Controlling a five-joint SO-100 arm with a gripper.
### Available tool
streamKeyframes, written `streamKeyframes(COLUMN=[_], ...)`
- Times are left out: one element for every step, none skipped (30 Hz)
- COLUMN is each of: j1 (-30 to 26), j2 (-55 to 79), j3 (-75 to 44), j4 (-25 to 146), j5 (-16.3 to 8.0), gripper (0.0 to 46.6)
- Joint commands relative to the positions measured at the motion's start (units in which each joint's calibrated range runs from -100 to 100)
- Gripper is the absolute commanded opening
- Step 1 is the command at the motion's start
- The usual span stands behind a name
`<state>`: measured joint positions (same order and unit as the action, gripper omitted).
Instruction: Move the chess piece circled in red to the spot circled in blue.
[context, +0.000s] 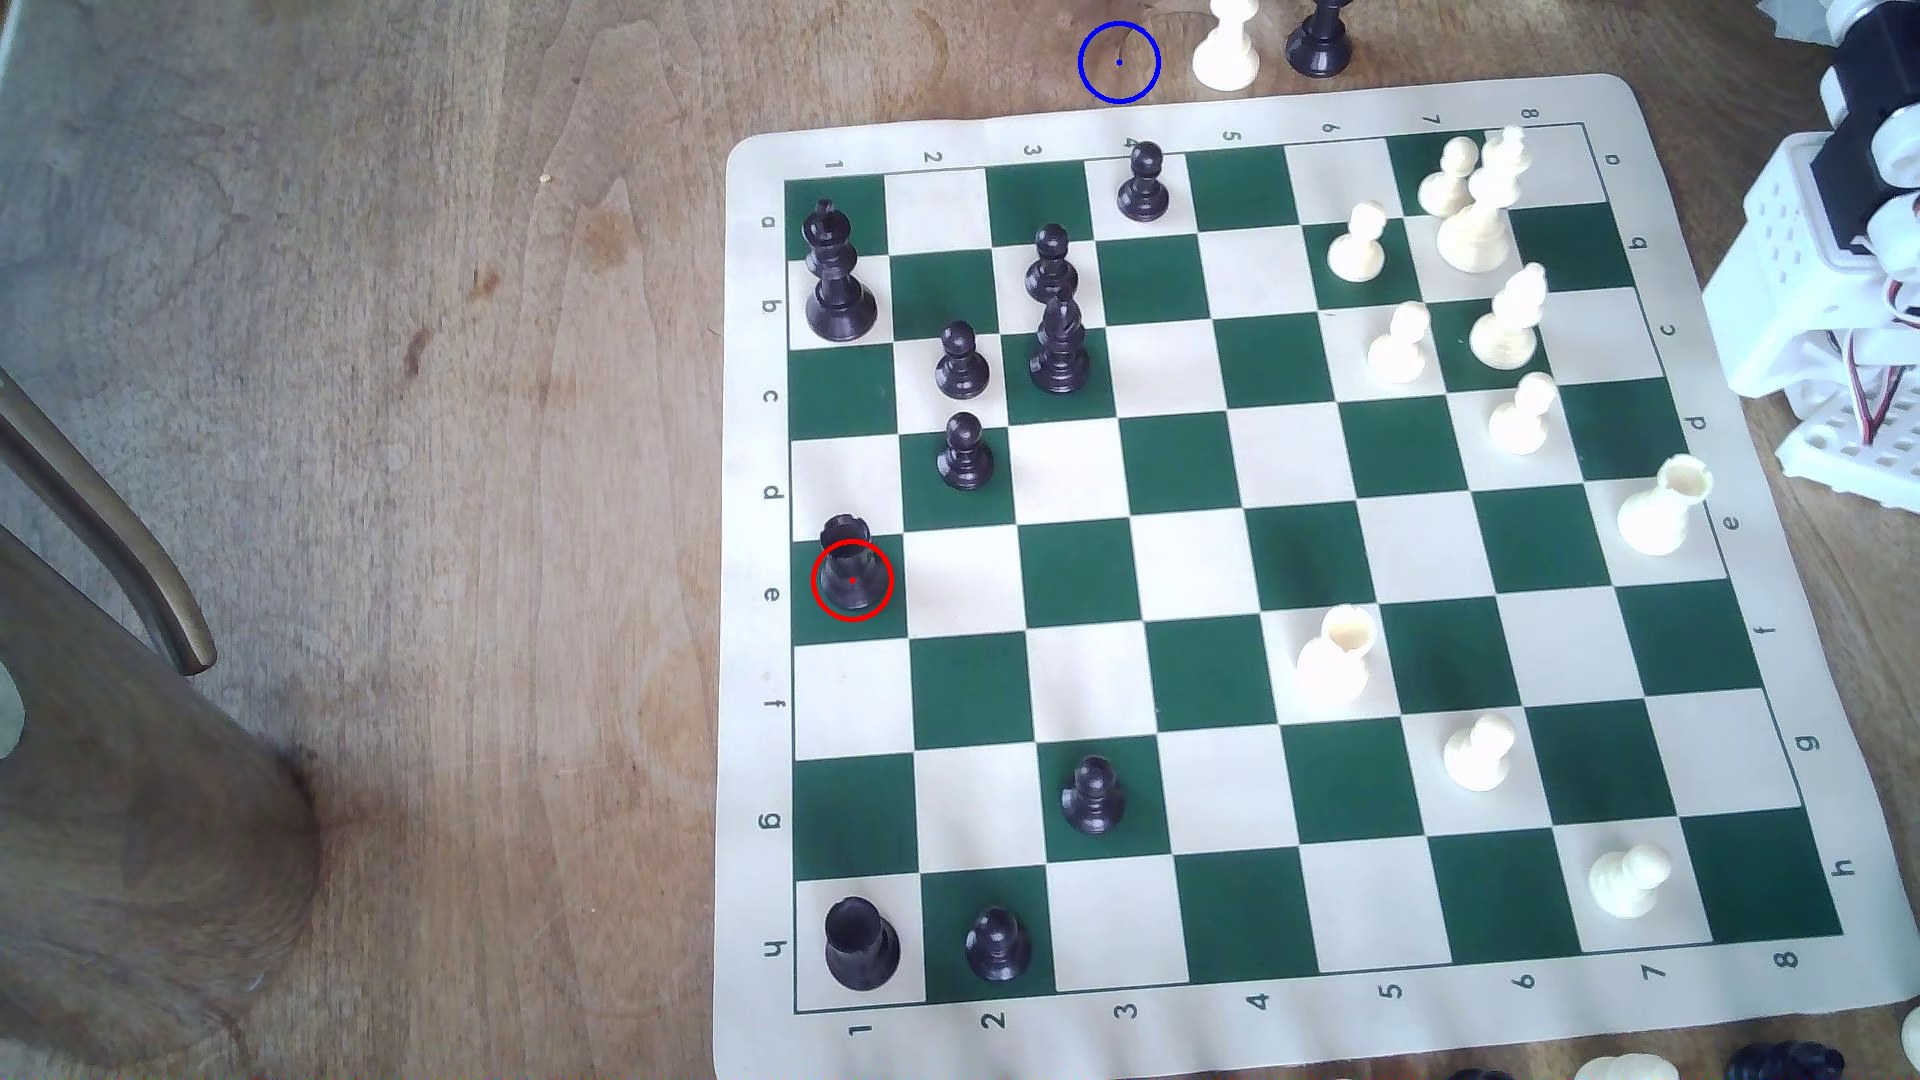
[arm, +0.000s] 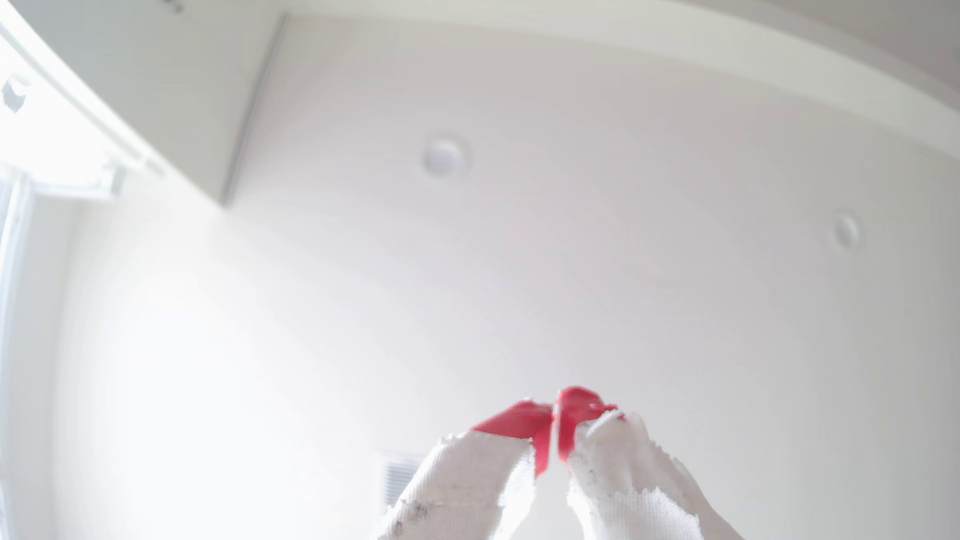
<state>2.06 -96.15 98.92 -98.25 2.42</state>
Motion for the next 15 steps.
streamKeyframes(j1=[2.3, 2.3, 2.3, 2.3, 2.3, 2.3, 2.3, 2.3, 2.3, 2.3, 2.3, 2.0, 1.9, 1.8, 1.4], j2=[0.3, 0.3, 0.3, 0.3, 0.3, 0.3, 0.3, 0.3, 0.3, 0.3, 0.3, 0.6, 1.8, 2.6, 4.0], j3=[1.0, 1.0, 1.0, 1.0, 1.0, 1.0, 1.0, 1.0, 1.0, 1.0, 1.0, 1.0, 1.0, 1.0, 1.0], j4=[-1.4, -1.4, -1.4, -1.4, -1.4, -1.4, -1.4, -1.4, -1.4, -1.4, -1.4, -1.4, -1.4, -1.4, -1.4], j5=[0.1, 0.1, 0.1, 0.1, 0.1, 0.1, 0.1, 0.1, 0.1, 0.1, 0.1, 0.1, 0.1, 0.1, 0.1], gripper=[0.1, 0.1, 0.1, 0.1, 0.1, 0.1, 0.1, 0.1, 0.1, 0.1, 0.1, 0.1, 0.1, 0.1, 0.1])
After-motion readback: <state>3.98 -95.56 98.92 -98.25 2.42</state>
